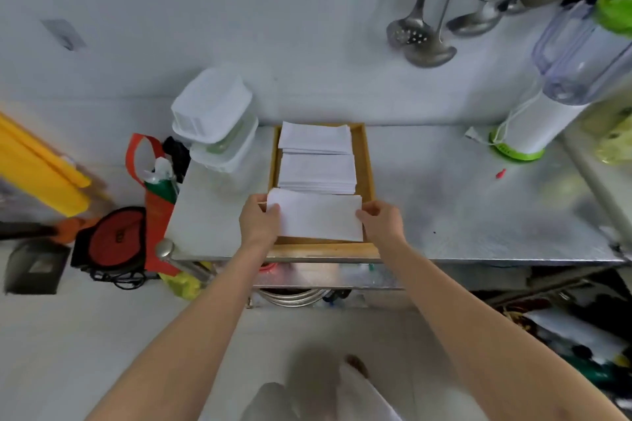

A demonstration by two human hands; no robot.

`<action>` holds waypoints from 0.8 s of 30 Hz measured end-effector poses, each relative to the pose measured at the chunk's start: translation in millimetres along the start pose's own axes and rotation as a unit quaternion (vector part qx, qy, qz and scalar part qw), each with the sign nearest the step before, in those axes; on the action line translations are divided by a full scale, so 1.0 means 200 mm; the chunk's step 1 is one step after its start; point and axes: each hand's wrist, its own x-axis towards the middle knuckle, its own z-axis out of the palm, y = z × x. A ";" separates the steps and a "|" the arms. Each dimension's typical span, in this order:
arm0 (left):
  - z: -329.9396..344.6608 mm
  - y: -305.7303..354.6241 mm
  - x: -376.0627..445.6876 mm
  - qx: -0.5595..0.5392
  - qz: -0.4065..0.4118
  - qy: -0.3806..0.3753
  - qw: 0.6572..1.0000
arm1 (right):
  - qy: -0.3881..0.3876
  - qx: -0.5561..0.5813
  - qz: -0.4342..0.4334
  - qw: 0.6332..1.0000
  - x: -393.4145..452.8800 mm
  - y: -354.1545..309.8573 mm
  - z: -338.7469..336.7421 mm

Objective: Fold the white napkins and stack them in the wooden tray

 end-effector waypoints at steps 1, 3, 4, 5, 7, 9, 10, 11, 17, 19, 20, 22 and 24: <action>-0.01 0.01 0.04 -0.001 -0.005 0.012 1.000 | 0.001 -0.006 0.000 1.000 0.03 -0.02 0.04; -0.02 0.02 0.12 0.009 0.001 0.022 1.000 | 0.013 -0.018 -0.004 1.000 0.10 -0.05 0.09; -0.01 0.02 0.16 0.016 0.005 0.018 1.000 | 0.016 -0.028 -0.009 0.999 0.13 -0.07 0.12; -0.01 0.03 0.20 0.025 0.013 0.012 1.000 | 0.020 -0.042 -0.014 0.999 0.16 -0.08 0.14; 0.02 0.02 0.27 0.060 0.029 -0.013 0.998 | 0.031 -0.074 -0.010 0.997 0.20 -0.07 0.17; 0.04 -0.01 0.30 0.088 0.051 -0.041 0.994 | 0.041 -0.106 0.001 0.994 0.21 -0.04 0.19; 0.05 -0.03 0.31 0.101 0.063 -0.056 0.991 | 0.044 -0.122 0.007 0.992 0.21 -0.02 0.20; 0.06 -0.05 0.33 0.114 0.073 -0.070 0.988 | 0.047 -0.134 0.013 0.990 0.21 -0.01 0.20; 0.06 -0.08 0.39 0.149 0.084 -0.127 0.977 | 0.074 -0.135 0.040 0.987 0.22 0.01 0.24; 0.06 -0.09 0.39 0.143 0.079 -0.141 0.976 | 0.086 -0.118 0.045 0.988 0.21 0.02 0.25; 0.05 -0.09 0.39 0.137 0.077 -0.146 0.977 | 0.091 -0.110 0.045 0.989 0.20 0.02 0.26; 0.03 -0.09 0.40 0.130 0.072 -0.154 0.977 | 0.101 -0.100 0.045 0.989 0.17 0.03 0.26; 0.03 -0.11 0.41 0.133 0.070 -0.157 0.976 | 0.105 -0.107 0.043 0.988 0.16 0.04 0.27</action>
